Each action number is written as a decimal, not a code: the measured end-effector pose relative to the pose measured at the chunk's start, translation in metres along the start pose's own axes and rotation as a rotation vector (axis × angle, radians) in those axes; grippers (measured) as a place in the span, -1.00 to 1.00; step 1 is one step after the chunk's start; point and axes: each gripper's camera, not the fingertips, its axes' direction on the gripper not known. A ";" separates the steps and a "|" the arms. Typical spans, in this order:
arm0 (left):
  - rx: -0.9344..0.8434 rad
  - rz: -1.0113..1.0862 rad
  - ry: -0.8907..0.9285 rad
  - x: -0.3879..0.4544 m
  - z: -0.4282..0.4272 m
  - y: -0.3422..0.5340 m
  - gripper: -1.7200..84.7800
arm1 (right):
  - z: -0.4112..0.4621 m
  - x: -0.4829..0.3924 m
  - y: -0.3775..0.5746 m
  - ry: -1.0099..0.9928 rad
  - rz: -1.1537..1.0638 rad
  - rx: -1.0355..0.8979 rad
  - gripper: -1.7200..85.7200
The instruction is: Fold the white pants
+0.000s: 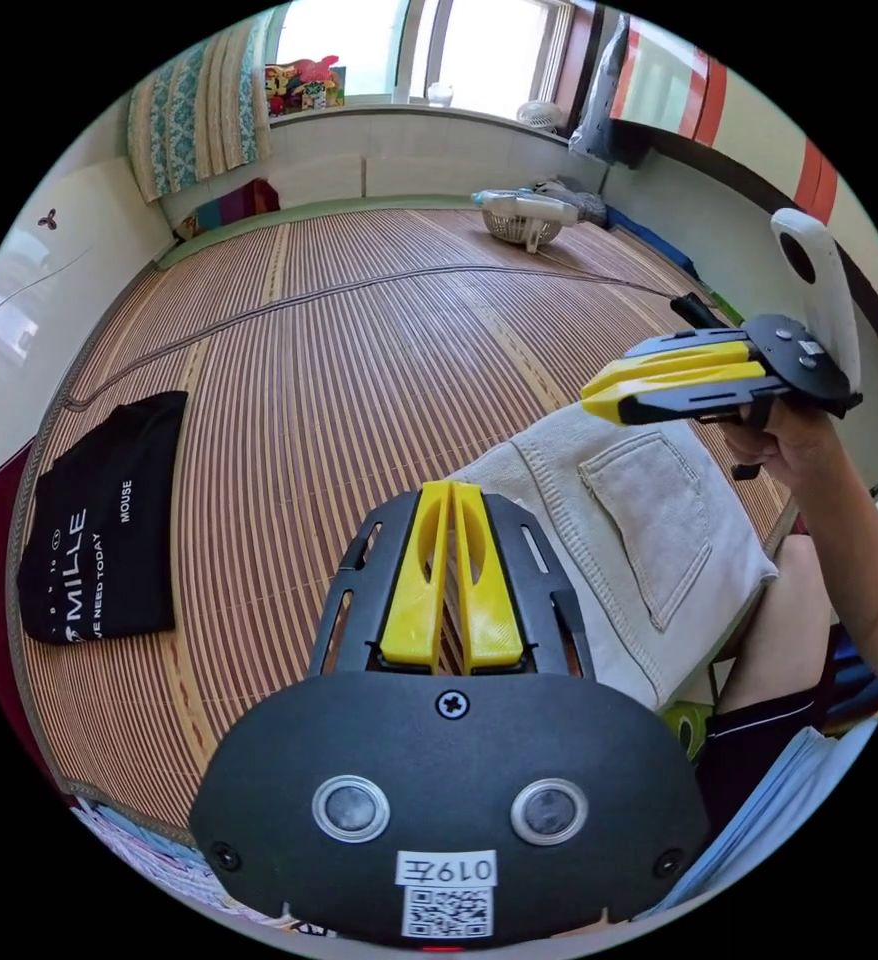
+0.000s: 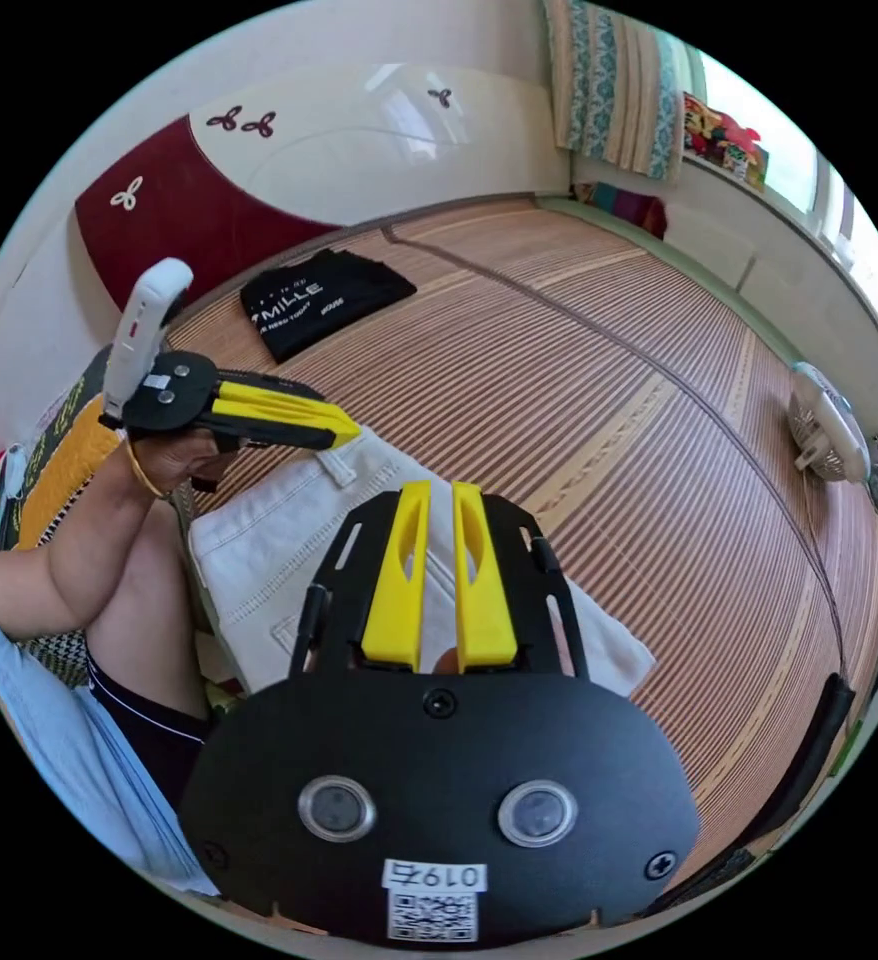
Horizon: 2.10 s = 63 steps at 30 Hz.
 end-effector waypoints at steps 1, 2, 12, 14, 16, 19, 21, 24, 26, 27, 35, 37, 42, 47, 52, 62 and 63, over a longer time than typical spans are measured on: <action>0.000 0.003 -0.002 0.003 0.000 0.002 -0.94 | 0.003 -0.004 -0.002 -0.009 0.003 -0.019 -0.87; 0.003 0.012 -0.008 0.008 -0.002 0.004 -0.94 | 0.002 -0.005 -0.001 -0.020 0.019 -0.034 -0.88; 0.235 0.200 -0.131 0.081 -0.076 0.045 -0.94 | -0.123 -0.091 0.086 0.338 -0.025 0.118 -0.95; 0.202 0.240 -0.169 0.103 -0.078 0.062 -0.94 | -0.129 -0.132 0.097 0.415 -0.108 0.142 -0.87; 0.165 0.223 -0.243 0.112 -0.076 0.073 -0.94 | -0.131 -0.162 0.097 0.475 -0.143 0.162 -0.83; 0.156 0.175 -0.282 0.118 -0.079 0.088 -0.94 | -0.128 -0.200 0.079 0.540 -0.153 0.171 -0.83; 0.157 0.170 -0.253 0.120 -0.080 0.095 -0.94 | -0.128 -0.210 0.062 0.537 -0.106 0.174 -0.83; 0.107 0.172 -0.270 0.121 -0.073 0.103 -0.94 | -0.130 -0.212 0.033 0.550 0.003 0.140 -0.80; 0.071 0.179 -0.285 0.119 -0.067 0.109 -0.94 | -0.134 -0.207 0.019 0.548 0.064 0.139 -0.80; 0.066 0.178 -0.286 0.118 -0.066 0.110 -0.94 | -0.135 -0.206 0.016 0.533 0.073 0.133 -0.80; 0.079 0.160 -0.225 0.108 -0.073 0.124 -0.94 | -0.163 -0.209 -0.006 0.575 0.128 0.115 -0.94; 0.108 0.155 -0.164 0.108 -0.076 0.126 -0.94 | -0.171 -0.209 -0.010 0.586 0.130 0.118 -0.97; 0.049 0.165 -0.164 0.105 -0.068 0.123 -0.94 | -0.199 -0.204 -0.017 0.560 0.157 0.140 -0.98; -0.004 0.162 -0.140 0.091 -0.059 0.122 -0.94 | -0.220 -0.207 -0.028 0.582 0.120 0.125 -0.98; -0.016 0.169 -0.159 0.080 -0.056 0.126 -0.94 | -0.240 -0.207 -0.046 0.547 0.129 0.089 -0.98; 0.130 -0.006 0.095 -0.012 -0.108 0.174 -0.94 | -0.353 -0.262 0.005 0.598 -0.086 0.283 -0.96; 0.136 -0.008 0.106 -0.015 -0.113 0.180 -0.93 | -0.358 -0.270 0.013 0.609 -0.119 0.283 -0.95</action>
